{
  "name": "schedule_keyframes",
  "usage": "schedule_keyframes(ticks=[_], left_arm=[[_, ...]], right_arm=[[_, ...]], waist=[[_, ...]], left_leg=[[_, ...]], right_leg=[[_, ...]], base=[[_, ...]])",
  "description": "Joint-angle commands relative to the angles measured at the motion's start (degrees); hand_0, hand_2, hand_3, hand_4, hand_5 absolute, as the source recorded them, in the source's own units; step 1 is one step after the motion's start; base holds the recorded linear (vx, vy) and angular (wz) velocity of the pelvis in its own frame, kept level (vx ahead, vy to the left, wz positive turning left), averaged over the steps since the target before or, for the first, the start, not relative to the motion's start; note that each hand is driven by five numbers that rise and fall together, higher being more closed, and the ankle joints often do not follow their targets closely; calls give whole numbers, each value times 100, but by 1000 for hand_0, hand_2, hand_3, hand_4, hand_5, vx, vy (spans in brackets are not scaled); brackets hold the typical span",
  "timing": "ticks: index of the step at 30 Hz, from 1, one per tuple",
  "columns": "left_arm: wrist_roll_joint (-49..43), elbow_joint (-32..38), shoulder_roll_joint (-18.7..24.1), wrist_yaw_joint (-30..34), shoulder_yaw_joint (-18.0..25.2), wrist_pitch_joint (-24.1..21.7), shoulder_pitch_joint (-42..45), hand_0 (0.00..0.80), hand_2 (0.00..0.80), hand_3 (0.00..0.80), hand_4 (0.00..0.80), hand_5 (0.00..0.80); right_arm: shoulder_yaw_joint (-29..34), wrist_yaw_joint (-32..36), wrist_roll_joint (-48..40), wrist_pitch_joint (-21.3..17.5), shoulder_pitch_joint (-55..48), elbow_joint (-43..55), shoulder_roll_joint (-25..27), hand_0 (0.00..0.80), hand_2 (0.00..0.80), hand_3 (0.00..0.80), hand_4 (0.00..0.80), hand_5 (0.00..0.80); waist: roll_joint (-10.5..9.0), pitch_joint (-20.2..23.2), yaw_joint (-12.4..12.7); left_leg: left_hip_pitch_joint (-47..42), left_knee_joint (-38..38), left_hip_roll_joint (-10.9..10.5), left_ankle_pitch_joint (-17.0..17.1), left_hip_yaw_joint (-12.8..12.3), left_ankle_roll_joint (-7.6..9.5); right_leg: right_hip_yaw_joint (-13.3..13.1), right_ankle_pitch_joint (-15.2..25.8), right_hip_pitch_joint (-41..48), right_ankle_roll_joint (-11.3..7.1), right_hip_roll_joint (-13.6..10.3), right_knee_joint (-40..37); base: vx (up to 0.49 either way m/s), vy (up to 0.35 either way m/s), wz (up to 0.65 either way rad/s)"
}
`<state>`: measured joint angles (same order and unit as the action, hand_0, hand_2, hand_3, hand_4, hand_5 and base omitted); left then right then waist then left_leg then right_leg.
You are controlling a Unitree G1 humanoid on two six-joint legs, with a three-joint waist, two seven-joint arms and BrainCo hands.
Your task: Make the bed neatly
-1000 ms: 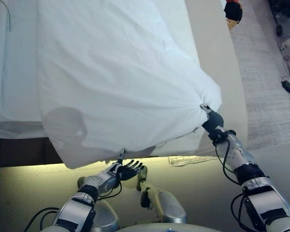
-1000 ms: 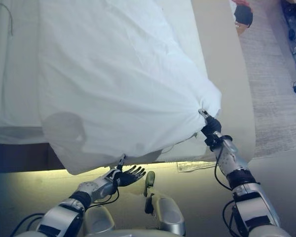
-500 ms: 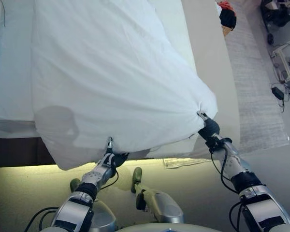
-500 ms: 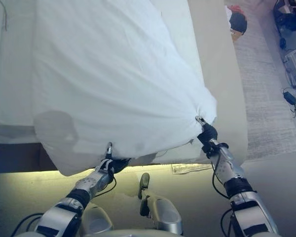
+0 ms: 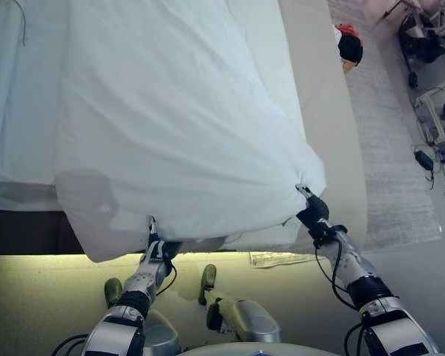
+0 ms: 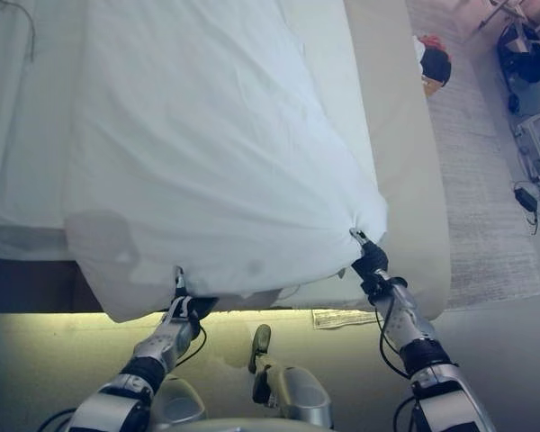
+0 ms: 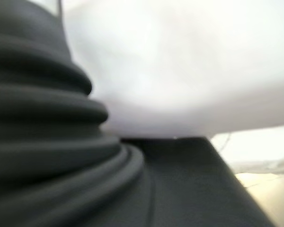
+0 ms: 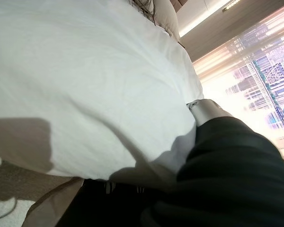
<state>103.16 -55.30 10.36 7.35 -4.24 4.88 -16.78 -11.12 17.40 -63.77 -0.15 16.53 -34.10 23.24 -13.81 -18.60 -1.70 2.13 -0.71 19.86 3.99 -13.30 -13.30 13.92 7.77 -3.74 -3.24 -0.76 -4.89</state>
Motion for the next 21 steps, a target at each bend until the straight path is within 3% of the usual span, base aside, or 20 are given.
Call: schedule_keyframes(ticks=[1,2,6,7,8,13,21], left_arm=[[-128,-48,61,174,149,-270,-122,427,427,427,427,427],[-183,-36,91,192,187,-386,-110,800,800,800,800,800],[-393,-32,198,269,435,-536,12,800,800,800,800,800],[-409,-32,220,298,492,-550,45,800,800,800,800,800],[-457,-28,237,323,553,-568,72,800,800,800,800,800],[-618,-139,378,461,866,-609,162,800,800,800,800,800],[-953,-376,629,703,1369,-575,438,800,800,800,800,800]], right_arm=[[796,247,9,-312,-279,222,412,800,800,800,800,800],[800,250,51,-286,-285,180,398,800,800,800,800,800],[847,156,251,-105,-369,-112,361,800,800,800,800,800],[858,157,301,-51,-390,-201,356,552,552,552,552,552],[865,159,352,9,-401,-293,353,0,0,0,0,0],[895,220,566,157,-512,-633,311,0,0,0,0,0],[958,405,1120,772,-714,-1322,343,0,0,0,0,0]], waist=[[7,351,79],[27,360,101],[125,446,224],[143,465,249],[162,485,276],[291,645,374],[628,1000,506]], left_leg=[[421,169,287,-3,159,129],[413,162,273,-2,170,128],[341,94,201,5,235,138],[312,79,185,5,245,142],[283,60,166,6,257,146],[159,-63,66,43,293,164],[-261,-347,-149,56,279,181]], right_leg=[[234,-580,165,-579,-525,431],[245,-586,188,-586,-541,425],[309,-605,295,-621,-615,403],[321,-610,325,-627,-628,399],[329,-615,358,-634,-644,395],[395,-631,502,-664,-737,345],[490,-707,864,-728,-938,251]], base=[[27,63,3],[31,80,5],[37,86,14],[57,83,6],[41,76,3],[67,118,8],[83,166,10]])
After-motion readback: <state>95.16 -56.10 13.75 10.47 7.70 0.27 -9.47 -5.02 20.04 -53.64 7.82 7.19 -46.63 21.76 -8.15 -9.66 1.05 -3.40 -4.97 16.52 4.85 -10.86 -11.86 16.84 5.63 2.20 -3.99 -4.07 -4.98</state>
